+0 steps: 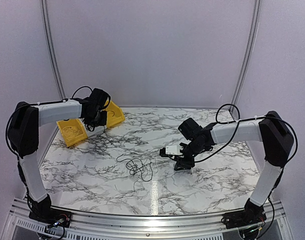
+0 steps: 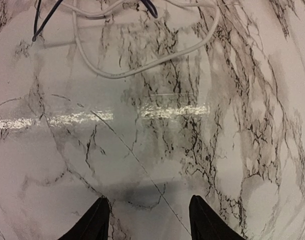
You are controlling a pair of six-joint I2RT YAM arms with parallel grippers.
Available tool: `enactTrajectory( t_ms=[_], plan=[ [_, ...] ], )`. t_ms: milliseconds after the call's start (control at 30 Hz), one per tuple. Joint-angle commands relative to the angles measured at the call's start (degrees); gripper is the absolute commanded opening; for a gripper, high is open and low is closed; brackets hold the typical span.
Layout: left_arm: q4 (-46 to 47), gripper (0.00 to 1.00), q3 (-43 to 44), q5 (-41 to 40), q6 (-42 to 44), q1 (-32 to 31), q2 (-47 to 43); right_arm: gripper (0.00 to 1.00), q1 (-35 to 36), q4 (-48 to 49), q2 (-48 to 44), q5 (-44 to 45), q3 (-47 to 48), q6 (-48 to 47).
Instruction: Untangle the cables
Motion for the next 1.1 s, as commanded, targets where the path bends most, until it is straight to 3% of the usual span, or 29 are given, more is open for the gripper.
enactTrajectory(
  t_ms=[0,133,267,500,633,900,1067],
  plan=[
    [-2.46,0.38,1.63,-6.14,-0.5,0.69,2.47,0.55,0.56,-0.16,0.99,-0.86,2.13,0.5],
    [-2.34,0.38,1.85,-8.06,0.72,0.69,3.31,0.55,0.62,-0.29,0.77,-0.96,2.16,0.41],
    [-0.69,0.36,2.24,-0.84,1.69,-0.26,3.91,0.55,0.57,-0.29,0.53,-0.96,2.08,0.37],
    [0.18,0.42,4.53,-0.54,-7.62,-0.55,9.25,0.55,0.65,-0.31,1.0,-1.14,2.16,0.28],
    [0.14,0.41,8.56,-0.98,-8.85,-0.38,13.04,0.55,1.05,-0.53,1.47,-1.31,2.25,0.28],
    [-0.33,0.28,12.0,0.36,-9.22,1.42,18.77,0.55,1.2,-0.54,1.41,-1.23,2.19,0.16],
    [-0.26,0.08,12.16,0.57,-8.61,2.15,18.74,0.55,1.19,-0.53,1.65,-1.24,2.17,0.11]
  ],
)
